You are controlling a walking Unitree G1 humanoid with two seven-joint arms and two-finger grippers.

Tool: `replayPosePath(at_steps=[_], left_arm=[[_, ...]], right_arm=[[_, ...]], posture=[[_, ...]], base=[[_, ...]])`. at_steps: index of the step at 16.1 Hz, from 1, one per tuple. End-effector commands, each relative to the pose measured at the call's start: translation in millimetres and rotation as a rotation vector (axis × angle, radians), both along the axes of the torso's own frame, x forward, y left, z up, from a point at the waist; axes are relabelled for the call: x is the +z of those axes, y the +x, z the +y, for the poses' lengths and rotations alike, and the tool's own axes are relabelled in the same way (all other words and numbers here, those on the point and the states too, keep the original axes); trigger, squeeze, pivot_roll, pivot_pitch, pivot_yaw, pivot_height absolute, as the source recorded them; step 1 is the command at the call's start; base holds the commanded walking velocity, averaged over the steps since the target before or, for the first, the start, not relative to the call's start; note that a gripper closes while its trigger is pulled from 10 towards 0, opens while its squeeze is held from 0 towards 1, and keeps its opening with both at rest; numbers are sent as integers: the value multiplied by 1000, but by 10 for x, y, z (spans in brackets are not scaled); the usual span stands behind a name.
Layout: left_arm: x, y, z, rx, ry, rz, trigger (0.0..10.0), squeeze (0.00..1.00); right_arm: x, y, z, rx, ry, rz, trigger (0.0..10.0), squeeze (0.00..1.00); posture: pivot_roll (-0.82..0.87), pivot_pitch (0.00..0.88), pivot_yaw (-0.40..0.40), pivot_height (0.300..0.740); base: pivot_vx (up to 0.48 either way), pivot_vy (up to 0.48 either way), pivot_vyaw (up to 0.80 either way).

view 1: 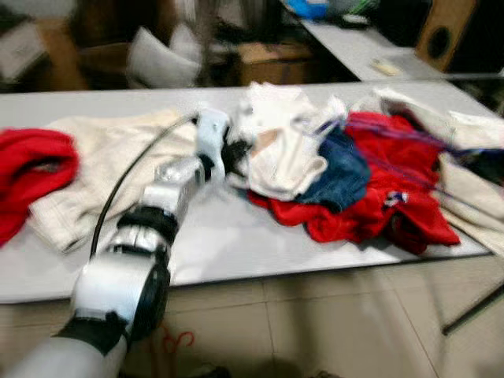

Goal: Hang hanger

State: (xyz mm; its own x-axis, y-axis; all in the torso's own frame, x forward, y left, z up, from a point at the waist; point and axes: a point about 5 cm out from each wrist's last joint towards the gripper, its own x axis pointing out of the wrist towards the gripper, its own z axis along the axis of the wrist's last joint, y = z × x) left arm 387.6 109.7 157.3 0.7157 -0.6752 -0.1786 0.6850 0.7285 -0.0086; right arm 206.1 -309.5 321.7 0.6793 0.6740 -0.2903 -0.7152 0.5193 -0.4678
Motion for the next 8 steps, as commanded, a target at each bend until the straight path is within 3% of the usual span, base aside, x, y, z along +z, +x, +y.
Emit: replayPosePath(at_steps=[1,3,6,7,8], left_arm=[[-8,-33,33,-65,48,2,10000,1000],[-14,-150,100,-184,116,-27,10000,1000],[282,-337,105,-307,76,-138,10000,1000],[483,-517,113,-407,68,-187,10000,1000],[546,-594,130,-445,77,-195,10000,1000]], right_arm=[[-7,-31,-40,-27,0,-3,10000,0],[-72,-5,-80,-123,25,-24,10000,0],[-183,144,-49,-271,152,-69,10000,0],[-262,217,28,-318,230,-80,10000,0],[-279,248,65,-340,261,-102,10000,0]], posture=[[-253,0,36,710],[-246,0,34,710],[-240,0,32,710],[-234,0,31,710],[-228,0,31,710]], base=[[0,0,0],[0,0,0],[0,0,0],[0,0,0],[0,0,0]])
